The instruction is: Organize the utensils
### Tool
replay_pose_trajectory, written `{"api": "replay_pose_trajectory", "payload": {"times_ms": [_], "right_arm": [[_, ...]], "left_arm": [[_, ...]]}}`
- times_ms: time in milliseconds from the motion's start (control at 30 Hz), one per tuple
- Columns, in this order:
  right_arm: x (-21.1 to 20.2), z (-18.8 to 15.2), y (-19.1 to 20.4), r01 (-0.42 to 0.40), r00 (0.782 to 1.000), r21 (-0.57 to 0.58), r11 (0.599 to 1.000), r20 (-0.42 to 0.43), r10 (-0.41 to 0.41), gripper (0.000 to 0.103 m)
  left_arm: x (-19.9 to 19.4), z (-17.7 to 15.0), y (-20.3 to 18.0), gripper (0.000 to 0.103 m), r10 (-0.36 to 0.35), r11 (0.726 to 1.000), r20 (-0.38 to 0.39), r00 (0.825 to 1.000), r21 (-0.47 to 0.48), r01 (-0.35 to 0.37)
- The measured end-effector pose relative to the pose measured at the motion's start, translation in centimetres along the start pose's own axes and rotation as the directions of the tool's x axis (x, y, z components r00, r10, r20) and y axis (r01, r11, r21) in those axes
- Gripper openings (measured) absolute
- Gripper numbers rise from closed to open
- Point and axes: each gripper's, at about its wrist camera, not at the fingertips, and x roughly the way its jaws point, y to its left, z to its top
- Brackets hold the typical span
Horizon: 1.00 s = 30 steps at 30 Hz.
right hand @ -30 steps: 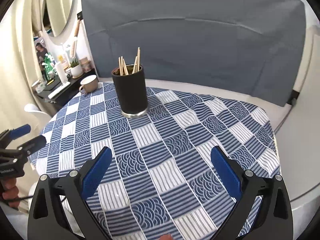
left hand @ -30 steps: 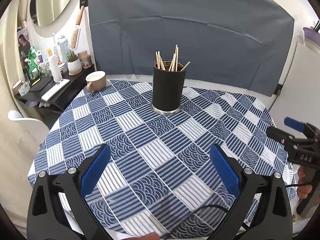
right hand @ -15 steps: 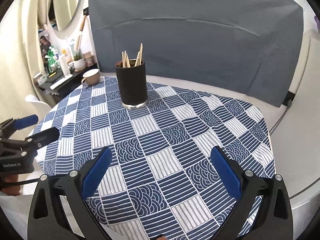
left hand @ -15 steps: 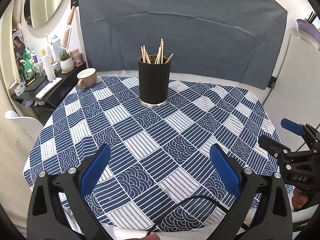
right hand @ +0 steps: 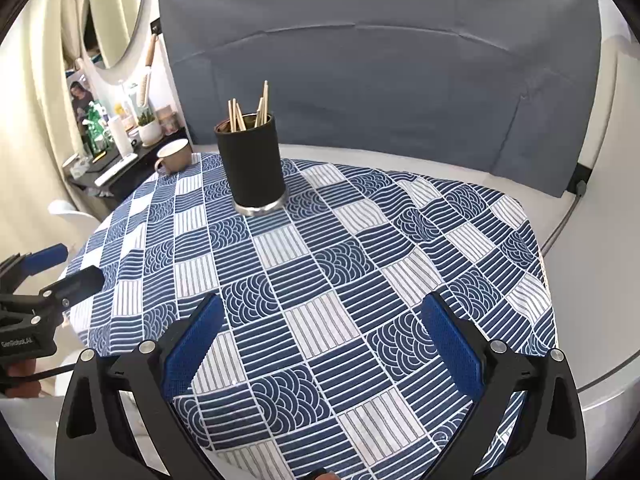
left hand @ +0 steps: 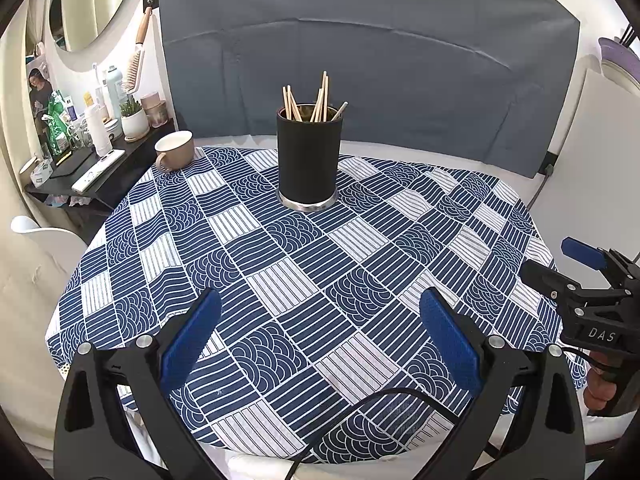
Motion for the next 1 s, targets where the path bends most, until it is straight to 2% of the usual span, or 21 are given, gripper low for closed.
{"api": "replay_pose_trajectory", "payload": {"times_ms": [1000], "right_arm": [[0.31, 0.0, 0.83, 0.013, 1.0, -0.026, 1.0, -0.007, -0.013, 0.095]], "left_arm": [[0.5, 0.18, 0.72, 0.097, 0.001, 1.0, -0.017, 1.0, -0.018, -0.002]]}}
